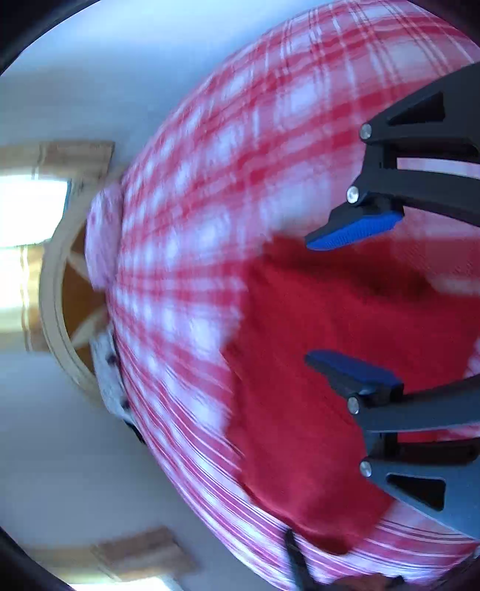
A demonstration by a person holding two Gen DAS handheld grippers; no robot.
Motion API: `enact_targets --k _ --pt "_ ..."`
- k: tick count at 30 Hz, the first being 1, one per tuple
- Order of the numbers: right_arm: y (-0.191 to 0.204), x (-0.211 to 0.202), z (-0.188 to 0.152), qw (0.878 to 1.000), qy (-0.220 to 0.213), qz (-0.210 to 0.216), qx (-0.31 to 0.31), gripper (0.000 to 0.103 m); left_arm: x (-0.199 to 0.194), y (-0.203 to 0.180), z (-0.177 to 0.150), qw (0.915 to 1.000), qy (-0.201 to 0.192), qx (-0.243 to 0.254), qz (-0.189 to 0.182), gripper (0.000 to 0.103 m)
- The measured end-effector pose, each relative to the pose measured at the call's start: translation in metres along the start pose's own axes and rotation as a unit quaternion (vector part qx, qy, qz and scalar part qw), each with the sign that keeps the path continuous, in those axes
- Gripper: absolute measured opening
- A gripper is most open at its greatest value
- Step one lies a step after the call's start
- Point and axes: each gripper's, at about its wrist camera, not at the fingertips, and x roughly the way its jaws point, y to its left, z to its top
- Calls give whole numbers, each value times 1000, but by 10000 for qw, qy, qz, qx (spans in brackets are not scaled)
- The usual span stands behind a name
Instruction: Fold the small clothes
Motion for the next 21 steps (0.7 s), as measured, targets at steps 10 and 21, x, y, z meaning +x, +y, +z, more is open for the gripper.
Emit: enact_targets --k 10,21 --pt "23 32 -43 9993 195 -110 -304 63 -29 53 -18 9959 -175 -809 373 36" --pt "30 37 -49 9988 153 -204 -419 68 21 48 -11 9868 116 -1599 -215 56"
